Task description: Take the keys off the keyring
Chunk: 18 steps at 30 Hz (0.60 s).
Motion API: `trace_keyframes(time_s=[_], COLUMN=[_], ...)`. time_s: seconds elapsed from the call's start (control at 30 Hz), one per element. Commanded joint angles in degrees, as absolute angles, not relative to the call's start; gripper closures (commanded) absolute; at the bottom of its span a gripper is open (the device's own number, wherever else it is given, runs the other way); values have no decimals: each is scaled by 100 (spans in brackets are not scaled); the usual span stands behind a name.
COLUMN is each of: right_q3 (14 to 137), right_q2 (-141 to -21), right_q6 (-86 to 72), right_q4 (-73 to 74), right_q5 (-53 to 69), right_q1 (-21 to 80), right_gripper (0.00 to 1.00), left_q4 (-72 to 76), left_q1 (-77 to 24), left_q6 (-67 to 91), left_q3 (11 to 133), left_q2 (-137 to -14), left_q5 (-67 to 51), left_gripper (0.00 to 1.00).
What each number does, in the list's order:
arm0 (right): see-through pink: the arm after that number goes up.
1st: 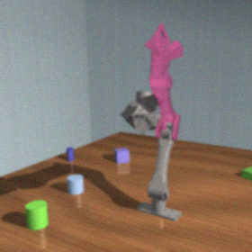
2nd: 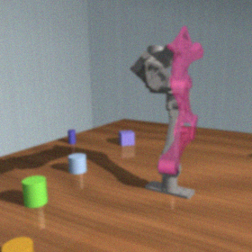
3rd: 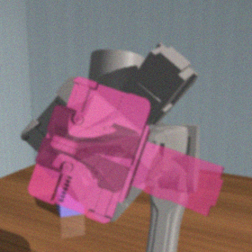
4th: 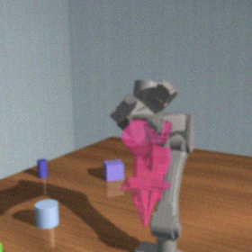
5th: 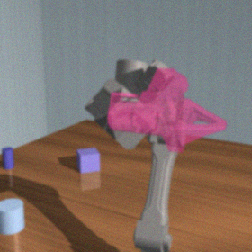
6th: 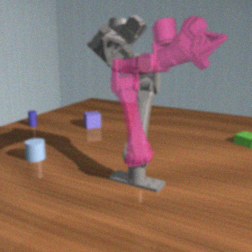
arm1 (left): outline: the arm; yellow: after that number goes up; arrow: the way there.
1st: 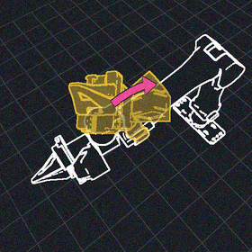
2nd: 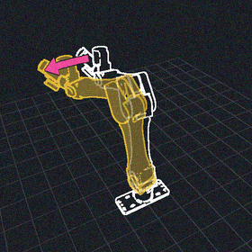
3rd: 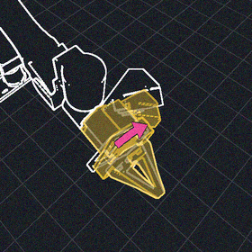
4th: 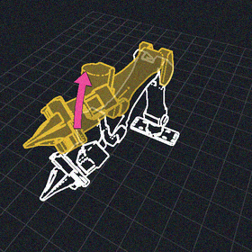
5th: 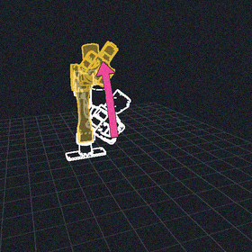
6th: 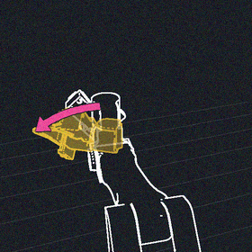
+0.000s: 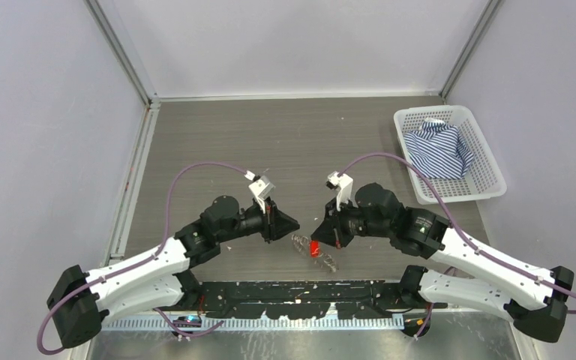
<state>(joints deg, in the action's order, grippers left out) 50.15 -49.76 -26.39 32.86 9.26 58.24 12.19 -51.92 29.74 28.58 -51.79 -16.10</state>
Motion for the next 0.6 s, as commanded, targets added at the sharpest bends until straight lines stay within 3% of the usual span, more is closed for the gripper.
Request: trace_keyframes(time_s=[0.0, 0.1, 0.27, 0.4, 0.57], right_q3=[4662, 4500, 4372, 4358, 4508], right_q2=[-4702, -4649, -4916, -5153, -5281], right_q6=[-3115, -3466, -3959, -4239, -4080], right_q4=[1891, 991, -207, -902, -596], right_q5=[2104, 2951, 3861, 4132, 3926], right_q1=[5345, 4797, 4396, 4299, 4289], right_gripper=[99, 99, 99, 99, 99], left_q4=[1754, 1891, 1538, 1148, 1316], left_q1=[-5334, -5343, -5343, -5344, -5344], left_q6=[2838, 2684, 2446, 2398, 2745], left_q3=[2585, 2580, 2841, 2981, 2841], left_q2=[-4707, -4462, -4328, -4253, -4024], left_q5=[-1773, -1920, -1987, -1612, -1298], left_gripper=[79, 73, 71, 75, 79])
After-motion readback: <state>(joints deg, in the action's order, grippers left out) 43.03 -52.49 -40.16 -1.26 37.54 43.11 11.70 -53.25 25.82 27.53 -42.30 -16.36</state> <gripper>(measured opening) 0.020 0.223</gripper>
